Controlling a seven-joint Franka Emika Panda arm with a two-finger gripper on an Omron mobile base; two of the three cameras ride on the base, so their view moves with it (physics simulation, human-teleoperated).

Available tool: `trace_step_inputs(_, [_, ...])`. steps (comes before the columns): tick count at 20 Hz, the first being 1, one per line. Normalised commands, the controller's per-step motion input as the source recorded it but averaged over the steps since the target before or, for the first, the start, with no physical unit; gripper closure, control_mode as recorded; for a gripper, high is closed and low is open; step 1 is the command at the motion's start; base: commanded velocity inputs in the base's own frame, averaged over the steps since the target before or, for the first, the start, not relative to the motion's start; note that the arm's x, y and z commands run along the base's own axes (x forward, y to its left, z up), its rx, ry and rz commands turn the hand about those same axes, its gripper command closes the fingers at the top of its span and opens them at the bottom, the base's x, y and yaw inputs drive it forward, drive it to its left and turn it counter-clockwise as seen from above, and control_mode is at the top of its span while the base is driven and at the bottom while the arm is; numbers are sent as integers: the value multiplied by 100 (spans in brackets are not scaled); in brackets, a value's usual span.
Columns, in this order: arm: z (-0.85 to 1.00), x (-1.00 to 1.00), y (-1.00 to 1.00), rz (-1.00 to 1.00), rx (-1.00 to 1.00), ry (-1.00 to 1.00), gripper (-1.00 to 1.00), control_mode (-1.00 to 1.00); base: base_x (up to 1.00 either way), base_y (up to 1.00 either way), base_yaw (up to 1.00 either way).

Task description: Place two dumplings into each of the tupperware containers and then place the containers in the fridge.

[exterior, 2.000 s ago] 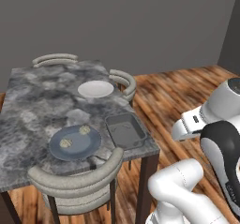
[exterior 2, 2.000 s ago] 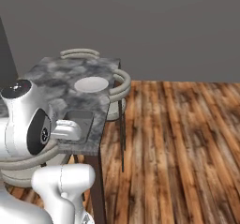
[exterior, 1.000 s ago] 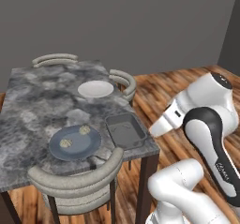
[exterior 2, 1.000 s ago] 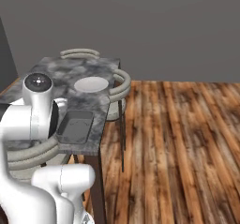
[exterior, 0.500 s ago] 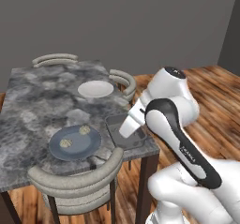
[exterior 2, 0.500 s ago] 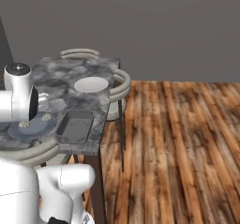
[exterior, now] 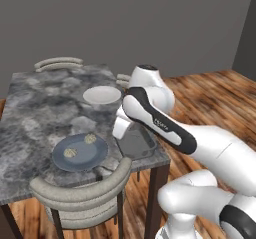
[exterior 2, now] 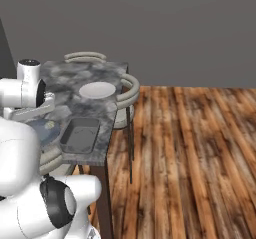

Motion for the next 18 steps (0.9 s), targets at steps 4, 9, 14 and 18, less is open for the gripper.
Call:
trace_step_inputs(4, [-67,31,1,10,-5,1,-100,-100,0,0,0])
trace_step_inputs(9, [-43,18,18,4,-1,-12,-100,-100,0,0,0])
trace_step_inputs(14, [-41,49,24,0,-1,-20,-100,-100,0,0,0])
trace_step_inputs(18, [-28,72,26,3,-4,-7,-100,-100,0,0,0])
